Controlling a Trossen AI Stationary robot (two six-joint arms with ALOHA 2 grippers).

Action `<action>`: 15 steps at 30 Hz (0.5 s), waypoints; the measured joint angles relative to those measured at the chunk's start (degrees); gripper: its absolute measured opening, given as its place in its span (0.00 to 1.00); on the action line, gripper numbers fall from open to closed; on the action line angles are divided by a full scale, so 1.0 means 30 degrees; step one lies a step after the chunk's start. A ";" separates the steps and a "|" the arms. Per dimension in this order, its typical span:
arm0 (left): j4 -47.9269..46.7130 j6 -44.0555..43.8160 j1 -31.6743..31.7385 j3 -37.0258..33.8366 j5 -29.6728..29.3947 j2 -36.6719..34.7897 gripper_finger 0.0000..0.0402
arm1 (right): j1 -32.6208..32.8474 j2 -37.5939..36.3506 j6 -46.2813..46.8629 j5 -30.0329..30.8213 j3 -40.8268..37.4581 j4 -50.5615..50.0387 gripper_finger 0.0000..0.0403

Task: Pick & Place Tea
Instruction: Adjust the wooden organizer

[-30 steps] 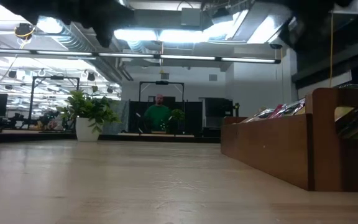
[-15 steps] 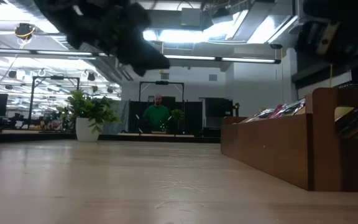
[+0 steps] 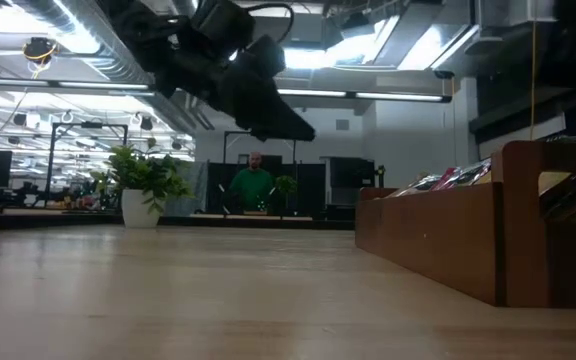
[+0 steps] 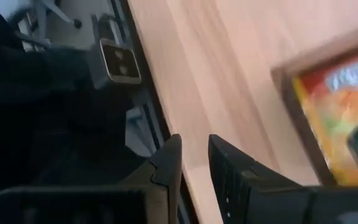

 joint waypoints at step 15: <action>-0.0645 -0.0101 -0.0142 0.0178 -0.0179 0.0136 0.21 | 0.0429 0.1910 0.0501 0.2671 -0.0029 -0.4977 0.21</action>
